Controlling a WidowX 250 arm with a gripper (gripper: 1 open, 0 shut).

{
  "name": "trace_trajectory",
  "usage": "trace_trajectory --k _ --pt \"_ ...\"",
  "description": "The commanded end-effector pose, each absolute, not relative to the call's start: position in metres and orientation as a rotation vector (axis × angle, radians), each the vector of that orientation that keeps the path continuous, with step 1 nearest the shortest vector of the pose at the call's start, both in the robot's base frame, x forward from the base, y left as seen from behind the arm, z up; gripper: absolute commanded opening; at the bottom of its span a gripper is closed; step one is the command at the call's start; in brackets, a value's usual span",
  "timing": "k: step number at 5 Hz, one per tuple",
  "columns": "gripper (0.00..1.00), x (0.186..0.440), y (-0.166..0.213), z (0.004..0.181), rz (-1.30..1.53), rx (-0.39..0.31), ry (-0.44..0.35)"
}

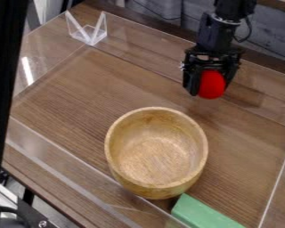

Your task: Move the red fruit to the right

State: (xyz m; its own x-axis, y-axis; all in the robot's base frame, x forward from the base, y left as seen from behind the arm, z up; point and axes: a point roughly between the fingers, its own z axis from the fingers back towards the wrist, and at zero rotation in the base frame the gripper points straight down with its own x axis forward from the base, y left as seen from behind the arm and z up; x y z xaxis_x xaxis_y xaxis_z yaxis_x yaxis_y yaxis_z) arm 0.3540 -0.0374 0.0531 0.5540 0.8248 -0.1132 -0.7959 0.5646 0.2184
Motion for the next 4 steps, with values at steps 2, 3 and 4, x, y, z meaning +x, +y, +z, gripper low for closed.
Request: trace_trajectory --k 2,3,4 --pt "1.0 0.359 -0.048 0.082 0.896 0.091 0.165" --pt "1.0 0.359 -0.051 0.08 0.889 0.081 0.182" --pt "1.0 0.36 -0.06 0.079 0.925 0.074 0.199"
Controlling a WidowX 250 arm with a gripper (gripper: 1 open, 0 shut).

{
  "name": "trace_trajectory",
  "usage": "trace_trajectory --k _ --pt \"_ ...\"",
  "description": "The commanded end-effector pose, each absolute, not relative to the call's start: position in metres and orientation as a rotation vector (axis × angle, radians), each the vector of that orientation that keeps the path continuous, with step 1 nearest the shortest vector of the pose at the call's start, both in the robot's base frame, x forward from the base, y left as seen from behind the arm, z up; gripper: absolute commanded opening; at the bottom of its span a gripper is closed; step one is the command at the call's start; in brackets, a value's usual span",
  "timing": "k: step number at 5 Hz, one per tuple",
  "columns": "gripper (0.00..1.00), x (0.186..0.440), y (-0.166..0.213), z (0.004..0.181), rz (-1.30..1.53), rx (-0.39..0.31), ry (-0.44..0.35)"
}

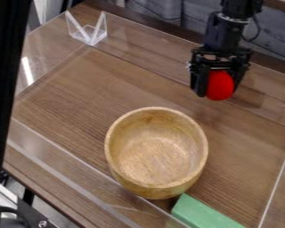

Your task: Move the red fruit to the right

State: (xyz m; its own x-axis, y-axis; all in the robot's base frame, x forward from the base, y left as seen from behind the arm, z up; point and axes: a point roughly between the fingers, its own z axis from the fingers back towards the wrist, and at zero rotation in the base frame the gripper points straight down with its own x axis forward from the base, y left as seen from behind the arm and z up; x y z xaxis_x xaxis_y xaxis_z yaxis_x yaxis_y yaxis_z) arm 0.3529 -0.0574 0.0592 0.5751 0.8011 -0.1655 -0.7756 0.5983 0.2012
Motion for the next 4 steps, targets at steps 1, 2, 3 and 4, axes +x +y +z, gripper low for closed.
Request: trace_trajectory --k 1,2,3,4 --pt "1.0 0.36 -0.069 0.074 0.96 0.074 0.213" --pt "1.0 0.36 -0.056 0.089 1.009 0.047 0.234" --pt "1.0 0.36 -0.041 0.103 1.061 0.023 0.252" --pt "1.0 0.36 -0.044 0.095 1.045 0.032 0.258"
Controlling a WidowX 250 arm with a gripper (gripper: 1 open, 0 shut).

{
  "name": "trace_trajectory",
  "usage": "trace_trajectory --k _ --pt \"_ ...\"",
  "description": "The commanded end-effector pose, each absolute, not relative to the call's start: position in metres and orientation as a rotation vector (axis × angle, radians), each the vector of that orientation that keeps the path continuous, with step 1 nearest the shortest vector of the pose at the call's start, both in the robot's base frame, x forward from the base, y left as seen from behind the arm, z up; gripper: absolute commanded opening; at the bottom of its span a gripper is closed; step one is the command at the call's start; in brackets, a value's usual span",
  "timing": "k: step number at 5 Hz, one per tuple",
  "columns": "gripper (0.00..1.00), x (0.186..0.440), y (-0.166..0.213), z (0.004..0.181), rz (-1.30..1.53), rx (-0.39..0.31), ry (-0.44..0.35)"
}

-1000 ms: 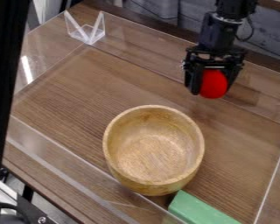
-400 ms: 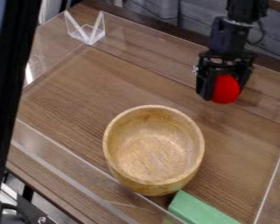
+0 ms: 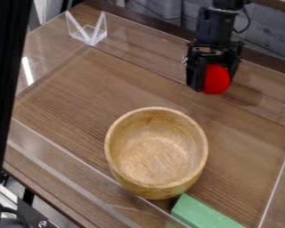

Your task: Move the red fruit to the right

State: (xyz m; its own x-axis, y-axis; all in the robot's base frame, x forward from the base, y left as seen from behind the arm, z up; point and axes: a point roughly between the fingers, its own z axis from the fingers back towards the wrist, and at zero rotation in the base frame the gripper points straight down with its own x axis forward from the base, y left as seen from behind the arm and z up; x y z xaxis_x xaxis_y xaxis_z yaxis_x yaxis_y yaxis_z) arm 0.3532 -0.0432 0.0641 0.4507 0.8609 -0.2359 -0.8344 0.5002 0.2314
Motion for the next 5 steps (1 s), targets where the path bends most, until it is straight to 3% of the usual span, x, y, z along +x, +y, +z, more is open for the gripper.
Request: trace_trajectory --k 1,4,5 --pt "1.0 0.359 -0.047 0.088 1.028 0.04 0.265" --pt "1.0 0.347 -0.056 0.059 1.054 0.044 0.296" --pt "1.0 0.352 -0.048 0.087 1.05 0.004 0.317"
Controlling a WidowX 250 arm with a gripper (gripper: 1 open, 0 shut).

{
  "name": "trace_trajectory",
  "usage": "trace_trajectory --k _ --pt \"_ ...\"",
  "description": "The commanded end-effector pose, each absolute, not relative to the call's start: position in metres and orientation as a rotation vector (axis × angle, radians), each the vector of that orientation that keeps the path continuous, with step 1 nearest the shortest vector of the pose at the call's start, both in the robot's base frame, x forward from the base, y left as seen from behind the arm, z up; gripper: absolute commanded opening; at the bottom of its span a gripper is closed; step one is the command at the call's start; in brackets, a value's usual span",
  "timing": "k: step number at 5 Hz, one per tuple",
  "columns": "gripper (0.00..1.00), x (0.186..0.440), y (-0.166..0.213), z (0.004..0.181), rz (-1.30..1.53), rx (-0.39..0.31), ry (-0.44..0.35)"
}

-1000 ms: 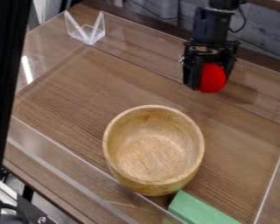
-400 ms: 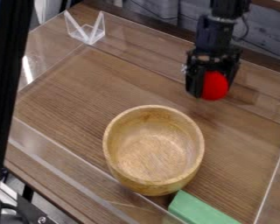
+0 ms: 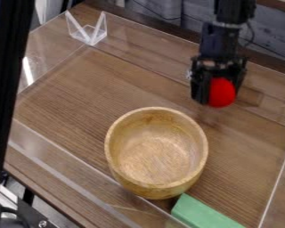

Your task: Move the red fruit to the right

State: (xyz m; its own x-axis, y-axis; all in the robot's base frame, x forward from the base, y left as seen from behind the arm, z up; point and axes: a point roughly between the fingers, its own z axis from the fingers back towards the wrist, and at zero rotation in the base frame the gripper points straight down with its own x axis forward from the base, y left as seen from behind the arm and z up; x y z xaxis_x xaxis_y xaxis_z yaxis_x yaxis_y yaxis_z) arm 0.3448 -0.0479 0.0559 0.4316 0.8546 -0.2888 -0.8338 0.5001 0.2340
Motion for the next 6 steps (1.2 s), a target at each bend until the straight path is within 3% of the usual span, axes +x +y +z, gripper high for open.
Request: trace_trajectory --k 1,2,3,4,5,6 --pt "1.0 0.357 -0.035 0.119 1.05 -0.045 0.338" --pt "0.0 0.353 -0.035 0.107 1.11 -0.036 0.34" --pt "0.0 0.349 -0.038 0.095 1.167 -0.025 0.343" --pt "1.0 0.346 -0.037 0.084 1.148 -0.006 0.341" --pt "0.0 0.342 -0.03 0.083 1.09 0.01 0.339" --pt "0.0 0.338 -0.022 0.092 1.035 0.014 0.338"
